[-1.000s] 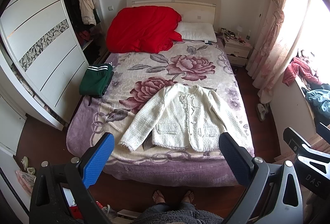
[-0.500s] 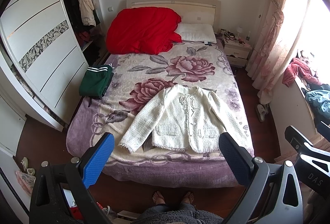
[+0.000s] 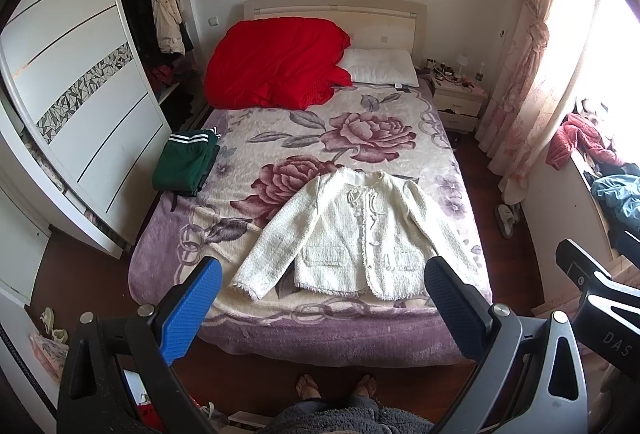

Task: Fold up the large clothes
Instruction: 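Reach both tools toward the cardigan and grasp its sleeve cuff with the right tool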

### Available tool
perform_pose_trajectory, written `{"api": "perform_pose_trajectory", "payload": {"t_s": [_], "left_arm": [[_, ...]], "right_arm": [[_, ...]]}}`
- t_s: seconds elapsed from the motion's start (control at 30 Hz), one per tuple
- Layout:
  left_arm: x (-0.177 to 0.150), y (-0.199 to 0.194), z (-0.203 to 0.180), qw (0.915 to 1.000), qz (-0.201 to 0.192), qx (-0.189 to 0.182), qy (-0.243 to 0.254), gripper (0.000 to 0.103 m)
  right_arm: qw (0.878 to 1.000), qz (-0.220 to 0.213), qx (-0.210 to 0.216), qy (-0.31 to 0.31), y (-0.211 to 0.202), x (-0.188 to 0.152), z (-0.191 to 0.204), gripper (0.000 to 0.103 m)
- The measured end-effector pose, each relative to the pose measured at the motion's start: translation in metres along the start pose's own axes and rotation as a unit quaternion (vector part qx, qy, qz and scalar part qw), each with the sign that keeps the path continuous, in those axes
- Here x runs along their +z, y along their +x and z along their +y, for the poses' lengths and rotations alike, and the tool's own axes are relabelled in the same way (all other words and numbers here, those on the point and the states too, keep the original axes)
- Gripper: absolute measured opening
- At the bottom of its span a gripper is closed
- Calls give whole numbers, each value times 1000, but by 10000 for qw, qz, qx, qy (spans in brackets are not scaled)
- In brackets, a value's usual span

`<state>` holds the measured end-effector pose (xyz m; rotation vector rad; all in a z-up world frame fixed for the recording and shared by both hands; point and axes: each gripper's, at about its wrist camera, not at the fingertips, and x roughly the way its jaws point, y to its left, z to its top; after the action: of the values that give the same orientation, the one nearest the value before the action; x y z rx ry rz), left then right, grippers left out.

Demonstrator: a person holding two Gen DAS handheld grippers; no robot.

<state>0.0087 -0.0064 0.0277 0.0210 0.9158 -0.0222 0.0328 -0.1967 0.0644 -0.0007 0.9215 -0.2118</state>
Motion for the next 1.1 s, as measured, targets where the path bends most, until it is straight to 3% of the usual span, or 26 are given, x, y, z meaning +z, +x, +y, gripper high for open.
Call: {"api": "perform_pose_trajectory", "payload": {"t_s": [0.27, 0.47, 0.6, 0.73, 0.9, 0.97, 1.03, 1.1], "left_arm": [[1, 17, 5, 9999, -120, 94, 40, 103], [-4, 76, 13, 9958, -646, 616, 205, 103], [-13, 150, 15, 9952, -531, 699, 426, 103], [-31, 249, 7, 9941, 143, 900, 593, 103], [-53, 333, -8, 9876, 710, 1230, 671, 103], [-62, 367, -16, 9825, 946, 1447, 688, 103], [-69, 394, -25, 9783, 1097, 1590, 750, 103], [-77, 424, -35, 9718, 1284, 1780, 859, 103]], "right_arm": [[9998, 40, 75, 163, 6, 2, -8, 103], [9963, 477, -323, 640, 72, -10, -21, 103], [9855, 931, -689, 1243, 148, -38, -52, 103], [9650, 1450, -1020, 1934, 241, -77, -100, 103], [9412, 1817, -1332, 2518, 347, -145, -174, 103], [9296, 1977, -1266, 2841, 401, -170, -212, 98], [9157, 2183, -1188, 3158, 460, -194, -247, 83], [9024, 2335, -1118, 3444, 515, -213, -274, 80]]}}
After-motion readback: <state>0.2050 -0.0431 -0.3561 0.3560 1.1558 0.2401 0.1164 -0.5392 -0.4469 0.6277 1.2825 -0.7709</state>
